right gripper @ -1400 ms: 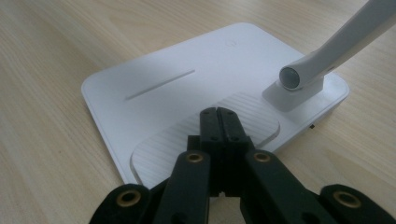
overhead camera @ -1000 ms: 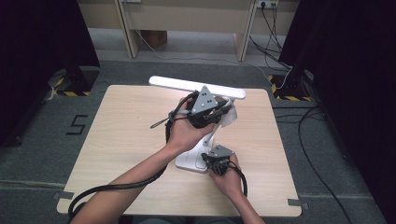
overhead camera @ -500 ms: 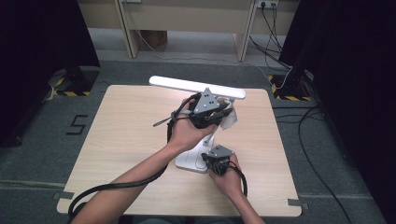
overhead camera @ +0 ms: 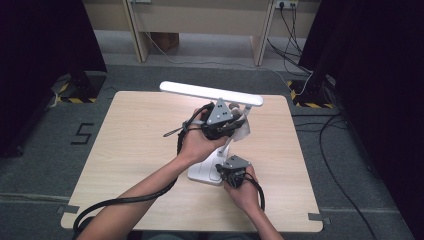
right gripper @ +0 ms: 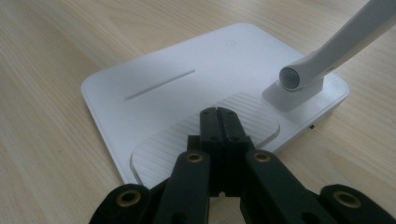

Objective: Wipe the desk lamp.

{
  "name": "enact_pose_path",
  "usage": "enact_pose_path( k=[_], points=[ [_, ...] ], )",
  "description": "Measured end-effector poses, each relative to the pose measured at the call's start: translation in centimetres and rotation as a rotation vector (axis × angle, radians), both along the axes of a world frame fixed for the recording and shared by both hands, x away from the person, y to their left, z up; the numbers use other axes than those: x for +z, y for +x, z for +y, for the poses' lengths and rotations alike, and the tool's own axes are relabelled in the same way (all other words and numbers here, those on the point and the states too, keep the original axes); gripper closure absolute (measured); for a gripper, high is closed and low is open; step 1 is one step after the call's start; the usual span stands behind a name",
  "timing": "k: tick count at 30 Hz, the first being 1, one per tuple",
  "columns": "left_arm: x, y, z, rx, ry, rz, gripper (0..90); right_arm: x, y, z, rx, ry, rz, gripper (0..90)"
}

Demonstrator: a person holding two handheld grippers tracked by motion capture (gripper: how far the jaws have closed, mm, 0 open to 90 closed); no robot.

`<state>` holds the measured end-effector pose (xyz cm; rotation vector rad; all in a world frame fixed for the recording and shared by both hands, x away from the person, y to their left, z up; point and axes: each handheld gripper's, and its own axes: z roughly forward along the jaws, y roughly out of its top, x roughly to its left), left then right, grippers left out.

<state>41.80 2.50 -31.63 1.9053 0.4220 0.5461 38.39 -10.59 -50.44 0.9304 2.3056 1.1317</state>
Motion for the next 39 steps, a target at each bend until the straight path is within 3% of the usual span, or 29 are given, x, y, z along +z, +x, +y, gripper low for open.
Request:
enact_pose_path(
  k=[10,39],
  points=[
    [-0.5,0.3,0.1,0.005,-0.003,0.014,78.1,0.0,0.0,0.0,0.0,0.0,0.0,90.0],
    [-4.3,1.1,0.9,0.025,0.041,0.091,77.6,0.0,0.0,0.0,-0.003,-0.003,0.0,90.0]
  ],
)
